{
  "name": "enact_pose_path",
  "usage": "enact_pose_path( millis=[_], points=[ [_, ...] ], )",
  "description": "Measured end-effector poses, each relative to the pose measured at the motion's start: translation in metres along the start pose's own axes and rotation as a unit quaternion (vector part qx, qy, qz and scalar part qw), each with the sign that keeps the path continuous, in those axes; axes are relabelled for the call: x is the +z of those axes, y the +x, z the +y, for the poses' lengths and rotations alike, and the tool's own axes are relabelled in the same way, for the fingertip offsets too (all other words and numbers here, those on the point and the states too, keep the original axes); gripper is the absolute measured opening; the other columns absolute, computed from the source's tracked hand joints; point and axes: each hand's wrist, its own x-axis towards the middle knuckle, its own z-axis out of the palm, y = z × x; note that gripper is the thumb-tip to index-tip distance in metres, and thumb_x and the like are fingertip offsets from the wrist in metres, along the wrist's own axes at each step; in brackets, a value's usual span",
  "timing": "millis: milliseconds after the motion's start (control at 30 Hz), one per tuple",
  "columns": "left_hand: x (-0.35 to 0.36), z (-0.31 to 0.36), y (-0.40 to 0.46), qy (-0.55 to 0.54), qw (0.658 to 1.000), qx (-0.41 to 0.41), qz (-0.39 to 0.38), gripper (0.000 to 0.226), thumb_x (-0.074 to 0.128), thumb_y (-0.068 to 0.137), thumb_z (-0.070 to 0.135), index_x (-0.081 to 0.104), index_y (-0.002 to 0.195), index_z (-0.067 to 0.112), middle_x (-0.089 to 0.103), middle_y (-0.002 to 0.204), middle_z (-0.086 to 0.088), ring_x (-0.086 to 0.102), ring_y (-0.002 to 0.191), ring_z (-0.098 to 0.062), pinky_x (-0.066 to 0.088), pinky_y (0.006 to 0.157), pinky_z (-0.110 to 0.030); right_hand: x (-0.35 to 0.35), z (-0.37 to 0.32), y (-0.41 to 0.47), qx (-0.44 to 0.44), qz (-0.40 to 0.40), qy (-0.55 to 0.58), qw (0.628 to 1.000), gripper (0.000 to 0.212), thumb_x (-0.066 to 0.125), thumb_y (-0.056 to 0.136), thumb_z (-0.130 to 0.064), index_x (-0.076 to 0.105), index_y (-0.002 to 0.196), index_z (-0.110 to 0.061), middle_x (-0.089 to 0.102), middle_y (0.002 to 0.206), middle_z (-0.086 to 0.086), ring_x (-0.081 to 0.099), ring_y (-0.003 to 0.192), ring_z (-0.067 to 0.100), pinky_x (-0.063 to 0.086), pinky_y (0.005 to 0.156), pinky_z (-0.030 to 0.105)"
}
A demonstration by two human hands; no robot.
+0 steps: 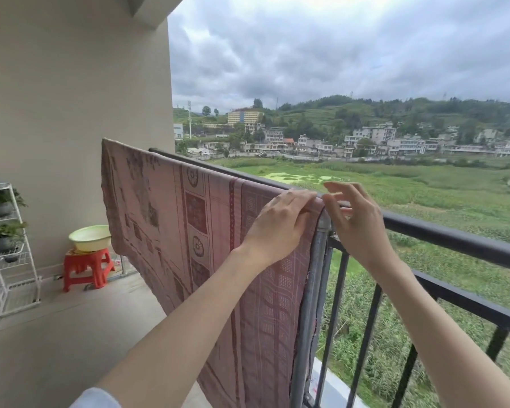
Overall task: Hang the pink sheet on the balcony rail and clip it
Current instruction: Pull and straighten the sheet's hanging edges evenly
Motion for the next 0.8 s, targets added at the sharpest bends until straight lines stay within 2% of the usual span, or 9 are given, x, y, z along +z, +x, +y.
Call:
enact_pose_path(
  millis=[67, 167, 267, 367, 500, 567, 667, 733, 800],
  points=[
    [-0.001, -0.006, -0.002, -0.018, 1.0, -0.008, -0.006, 0.044, 0.044, 0.096, 0.016, 0.037, 0.139, 0.021, 0.04, 0.145, 0.002, 0.029, 0.137, -0.013, 0.024, 0.114, -0.035, 0.009, -0.002, 0.001, 0.022, -0.039, 0.014, 0.999, 0.034, 0.05, 0.093, -0.029, 0.057, 0.124, -0.014, 0.058, 0.113, -0.003, 0.059, 0.098, 0.012, 0.052, 0.085, 0.026],
    [0.001, -0.009, -0.008, -0.025, 0.999, -0.01, -0.022, 0.051, 0.046, 0.095, 0.019, 0.029, 0.143, 0.022, 0.031, 0.15, 0.004, 0.018, 0.141, -0.009, 0.017, 0.115, -0.031, 0.022, -0.001, -0.012, 0.053, -0.027, 0.041, 0.997, 0.033, 0.054, 0.092, -0.025, 0.057, 0.124, -0.017, 0.066, 0.107, -0.001, 0.062, 0.092, 0.012, 0.053, 0.085, 0.033],
    [0.008, -0.014, -0.015, -0.025, 0.999, -0.011, -0.028, 0.056, 0.043, 0.096, 0.021, 0.019, 0.146, 0.023, 0.019, 0.155, 0.006, 0.005, 0.143, -0.006, 0.01, 0.118, -0.03, 0.035, 0.002, -0.026, 0.075, -0.001, 0.051, 0.996, 0.042, 0.058, 0.09, -0.02, 0.05, 0.131, -0.016, 0.065, 0.103, 0.003, 0.063, 0.085, 0.016, 0.052, 0.08, 0.029],
    [0.015, -0.022, -0.028, -0.035, 0.999, -0.008, -0.007, 0.059, 0.043, 0.096, 0.025, 0.015, 0.148, 0.023, 0.011, 0.156, 0.008, 0.001, 0.143, -0.004, 0.007, 0.118, -0.027, 0.042, 0.006, -0.037, 0.088, -0.006, 0.077, 0.993, 0.051, 0.061, 0.088, -0.013, 0.043, 0.135, -0.016, 0.061, 0.099, -0.001, 0.062, 0.079, 0.009, 0.05, 0.074, 0.019],
    [0.028, -0.034, -0.055, -0.042, 0.998, -0.042, -0.016, 0.057, 0.044, 0.095, 0.029, 0.018, 0.146, 0.027, 0.013, 0.156, 0.007, 0.012, 0.143, -0.009, 0.016, 0.117, -0.03, 0.049, 0.016, -0.057, 0.115, -0.039, 0.075, 0.99, 0.048, 0.061, 0.087, -0.011, 0.043, 0.13, -0.018, 0.06, 0.094, -0.009, 0.061, 0.082, 0.007, 0.051, 0.072, 0.016],
    [0.042, -0.044, -0.072, -0.06, 0.993, -0.075, -0.065, 0.059, 0.045, 0.094, 0.031, 0.016, 0.146, 0.03, 0.015, 0.155, 0.008, 0.015, 0.142, -0.009, 0.022, 0.116, -0.037, 0.061, 0.022, -0.073, 0.142, -0.077, 0.085, 0.983, 0.032, 0.061, 0.088, -0.015, 0.05, 0.118, -0.021, 0.061, 0.088, -0.013, 0.063, 0.083, 0.008, 0.052, 0.069, 0.017],
    [0.065, -0.051, -0.097, -0.093, 0.978, -0.124, -0.139, 0.069, 0.051, 0.091, 0.041, 0.009, 0.146, 0.034, 0.011, 0.155, 0.013, 0.012, 0.142, -0.005, 0.021, 0.116, -0.038, 0.077, 0.03, -0.099, 0.2, -0.11, 0.148, 0.962, 0.004, 0.053, 0.093, -0.022, 0.054, 0.096, -0.021, 0.063, 0.089, -0.003, 0.061, 0.084, 0.004, 0.048, 0.073, 0.015],
    [0.078, -0.048, -0.109, -0.111, 0.973, -0.146, -0.143, 0.071, 0.055, 0.087, 0.046, 0.015, 0.145, 0.033, 0.019, 0.153, 0.013, 0.02, 0.139, -0.005, 0.025, 0.114, -0.033, 0.08, 0.037, -0.111, 0.256, -0.114, 0.228, 0.933, 0.016, 0.041, 0.097, -0.031, 0.055, 0.104, -0.026, 0.063, 0.101, -0.001, 0.057, 0.09, -0.004, 0.045, 0.076, 0.013],
    [0.088, -0.043, -0.115, -0.137, 0.966, -0.183, -0.119, 0.064, 0.056, 0.087, 0.044, 0.025, 0.141, 0.029, 0.031, 0.145, 0.013, 0.032, 0.132, -0.005, 0.031, 0.108, -0.029, 0.081, 0.047, -0.115, 0.314, -0.12, 0.282, 0.898, 0.032, 0.029, 0.098, -0.039, 0.052, 0.118, -0.027, 0.059, 0.116, -0.002, 0.056, 0.102, 0.0, 0.046, 0.081, 0.018]
  ],
)
